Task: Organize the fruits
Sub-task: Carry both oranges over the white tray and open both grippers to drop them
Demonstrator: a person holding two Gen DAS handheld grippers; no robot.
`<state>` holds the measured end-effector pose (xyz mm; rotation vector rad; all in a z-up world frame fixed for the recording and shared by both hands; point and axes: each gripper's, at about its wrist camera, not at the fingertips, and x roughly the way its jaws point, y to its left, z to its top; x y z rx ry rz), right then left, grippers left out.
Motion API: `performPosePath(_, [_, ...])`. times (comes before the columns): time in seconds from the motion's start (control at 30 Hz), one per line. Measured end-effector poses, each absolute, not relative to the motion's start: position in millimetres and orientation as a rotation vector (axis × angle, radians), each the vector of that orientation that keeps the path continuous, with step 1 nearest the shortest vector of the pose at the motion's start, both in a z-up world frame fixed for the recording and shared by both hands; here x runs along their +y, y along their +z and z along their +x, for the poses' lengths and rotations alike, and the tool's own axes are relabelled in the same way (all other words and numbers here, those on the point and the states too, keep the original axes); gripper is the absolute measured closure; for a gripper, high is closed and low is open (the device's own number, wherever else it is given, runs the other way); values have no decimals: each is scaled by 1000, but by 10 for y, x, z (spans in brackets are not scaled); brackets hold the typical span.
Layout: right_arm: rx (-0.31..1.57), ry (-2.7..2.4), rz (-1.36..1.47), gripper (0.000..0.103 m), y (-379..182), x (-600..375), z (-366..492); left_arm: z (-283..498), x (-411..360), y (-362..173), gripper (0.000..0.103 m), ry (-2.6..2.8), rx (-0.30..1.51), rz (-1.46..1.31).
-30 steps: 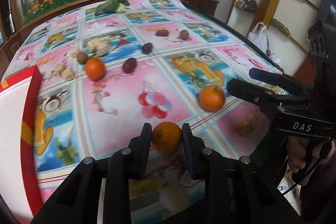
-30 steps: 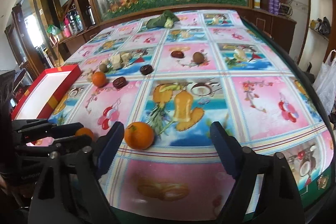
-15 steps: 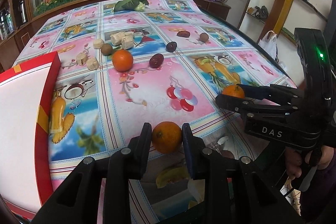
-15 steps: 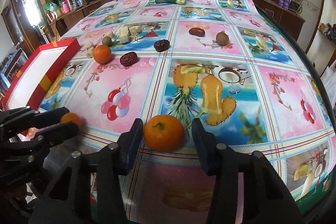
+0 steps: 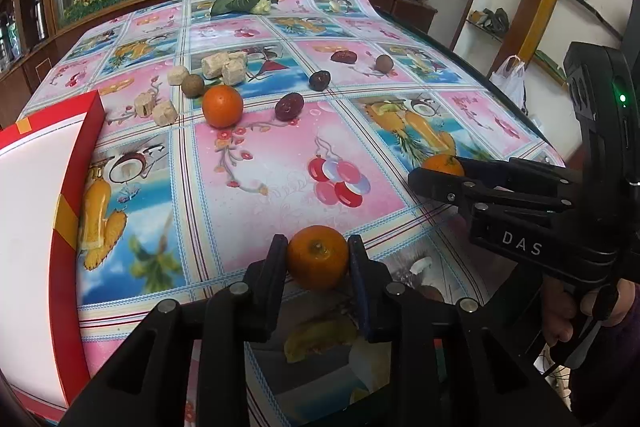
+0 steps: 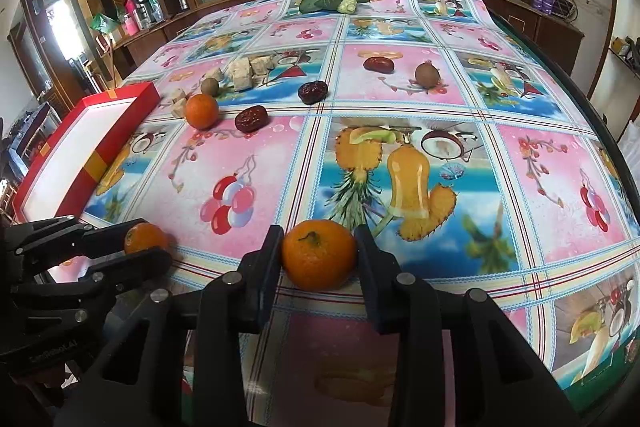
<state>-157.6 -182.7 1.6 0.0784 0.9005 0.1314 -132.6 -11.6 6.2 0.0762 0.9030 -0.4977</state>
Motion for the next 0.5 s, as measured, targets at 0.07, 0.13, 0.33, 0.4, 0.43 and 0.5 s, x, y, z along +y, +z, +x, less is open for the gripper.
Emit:
performPosePath(0.07, [899, 131, 81, 65, 19, -1831, -1576, -1346, -103, 100, 74, -494, 885, 83])
performPosePath(0.13, [898, 124, 80, 66, 23, -1822, -1575, -1364, -69, 149, 74, -488, 868, 88])
performPosePath(0.33, [890, 125, 58, 66, 71, -1618, -1550, -1366, 183, 307, 74, -365, 822, 167])
performPosePath(0.4, [889, 164, 67, 66, 111, -1462, -1509, -1362, 358, 388, 74, -309, 792, 186])
performPosePath(0.43, [882, 180, 64, 66, 137, -1378, -1496, -1363, 431, 418, 74, -290, 779, 193])
performPosePath(0.5, [864, 212, 51, 66, 208, -1184, -1452, -1356, 619, 485, 74, -244, 757, 196])
